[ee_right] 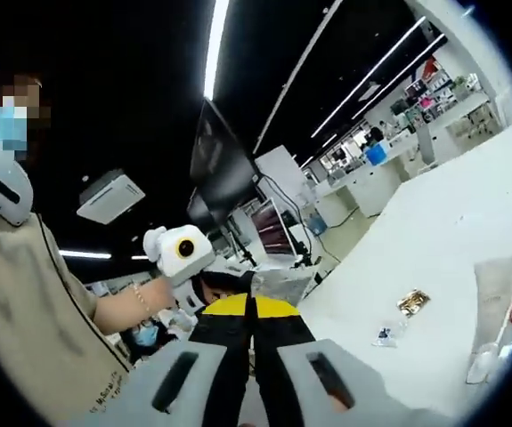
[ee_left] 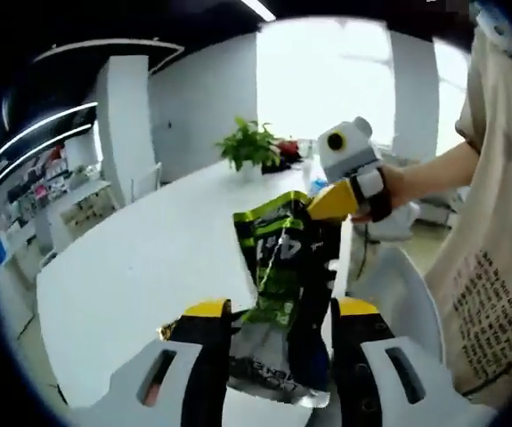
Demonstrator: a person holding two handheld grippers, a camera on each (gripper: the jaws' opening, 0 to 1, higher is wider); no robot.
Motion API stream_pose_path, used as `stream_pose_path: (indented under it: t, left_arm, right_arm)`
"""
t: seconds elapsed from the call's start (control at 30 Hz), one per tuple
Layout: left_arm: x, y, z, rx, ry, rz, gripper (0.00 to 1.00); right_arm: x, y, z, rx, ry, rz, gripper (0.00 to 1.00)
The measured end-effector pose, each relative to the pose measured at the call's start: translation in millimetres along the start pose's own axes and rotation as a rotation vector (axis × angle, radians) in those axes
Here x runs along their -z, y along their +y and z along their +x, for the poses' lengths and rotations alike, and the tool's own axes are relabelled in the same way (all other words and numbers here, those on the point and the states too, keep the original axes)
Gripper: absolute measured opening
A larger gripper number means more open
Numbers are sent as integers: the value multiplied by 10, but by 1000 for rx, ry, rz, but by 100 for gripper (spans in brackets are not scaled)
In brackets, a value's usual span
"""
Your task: Arrange the skincare products in the storage area until every visible bottle or jar stands upright without overlapping.
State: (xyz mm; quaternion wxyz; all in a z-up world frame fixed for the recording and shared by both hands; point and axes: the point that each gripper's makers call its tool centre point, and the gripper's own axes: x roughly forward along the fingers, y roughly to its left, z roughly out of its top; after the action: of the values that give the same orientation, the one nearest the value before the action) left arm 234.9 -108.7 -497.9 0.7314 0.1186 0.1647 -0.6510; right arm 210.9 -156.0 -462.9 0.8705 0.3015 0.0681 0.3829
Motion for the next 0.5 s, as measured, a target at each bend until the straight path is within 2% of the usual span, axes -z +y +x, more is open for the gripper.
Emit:
stream_pose_path:
  t: [0.1, 0.13, 0.2, 0.33, 0.47, 0.5]
  left_arm:
    - [-62, 81, -41, -52, -71, -68, 64]
    - [-90, 124, -72, -81, -105, -95, 68]
    - [-93, 198, -113, -126, -130, -127, 74]
    - [-93, 310, -166, -195, -202, -245, 79]
    - [-108, 327, -183, -220, -270, -341, 81]
    - [-134, 312, -179, -209, -296, -370, 83]
  right_arm:
    - [-92, -85, -66, 32, -77, 60, 0]
    - [-112, -96, -82, 34, -90, 70, 0]
    - [-145, -106, -111, 34, -112, 83, 0]
    - [-225, -129, -137, 43, -159, 104, 0]
    - [-334, -138, -144, 37, -237, 145, 0]
    - [-358, -132, -140, 37, -253, 150, 0]
